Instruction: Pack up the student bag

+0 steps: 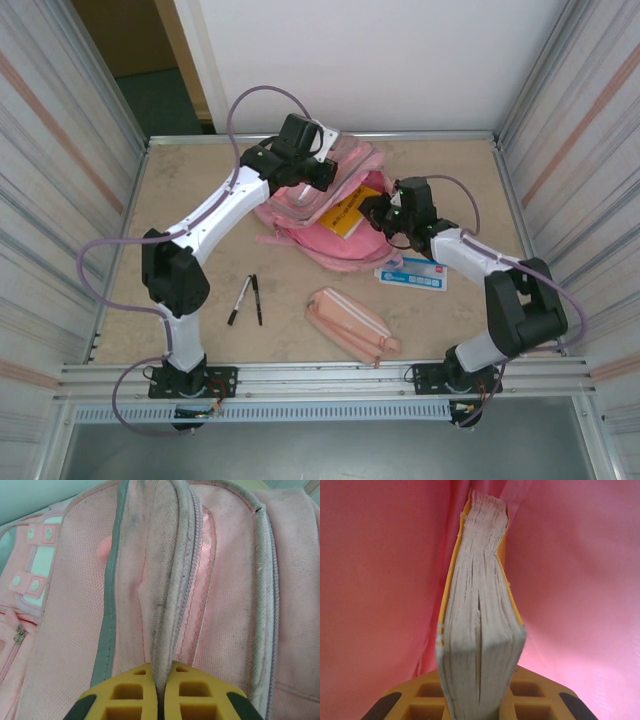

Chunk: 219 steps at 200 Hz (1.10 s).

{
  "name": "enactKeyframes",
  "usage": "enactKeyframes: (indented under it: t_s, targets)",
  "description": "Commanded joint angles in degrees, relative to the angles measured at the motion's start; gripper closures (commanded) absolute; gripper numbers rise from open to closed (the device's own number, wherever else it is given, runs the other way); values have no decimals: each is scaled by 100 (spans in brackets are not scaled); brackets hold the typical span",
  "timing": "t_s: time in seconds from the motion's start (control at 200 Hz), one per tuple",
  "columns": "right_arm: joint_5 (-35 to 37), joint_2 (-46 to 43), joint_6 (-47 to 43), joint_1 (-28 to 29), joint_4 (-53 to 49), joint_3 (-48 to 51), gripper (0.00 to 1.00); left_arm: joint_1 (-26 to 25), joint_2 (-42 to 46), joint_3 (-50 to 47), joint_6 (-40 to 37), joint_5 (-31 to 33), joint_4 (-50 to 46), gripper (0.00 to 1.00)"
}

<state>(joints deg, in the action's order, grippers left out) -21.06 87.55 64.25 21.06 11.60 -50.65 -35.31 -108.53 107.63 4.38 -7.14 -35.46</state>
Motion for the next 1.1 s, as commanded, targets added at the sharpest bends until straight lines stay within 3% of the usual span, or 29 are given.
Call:
enactKeyframes:
  t_s: [0.0, 0.326, 0.516, 0.817, 1.092]
  targets:
    - [-56, 362, 228, 14, 1039, -489, 100, -39, 575, 95, 60, -386, 892, 100]
    - [-364, 1888, 422, -82, 1254, -1483, 100, -38, 659, 70, -48, -458, 877, 100]
    - [-1112, 2660, 814, -258, 1653, -1715, 100, -39, 823, -184, -203, -551, 983, 100]
    - [-1210, 3562, 1620, -232, 2395, -1950, 100, -40, 838, -262, -243, -623, 1005, 100]
    - [-1044, 4006, 1431, -225, 1864, -2419, 92, -49, 917, -380, -310, -710, 1047, 100]
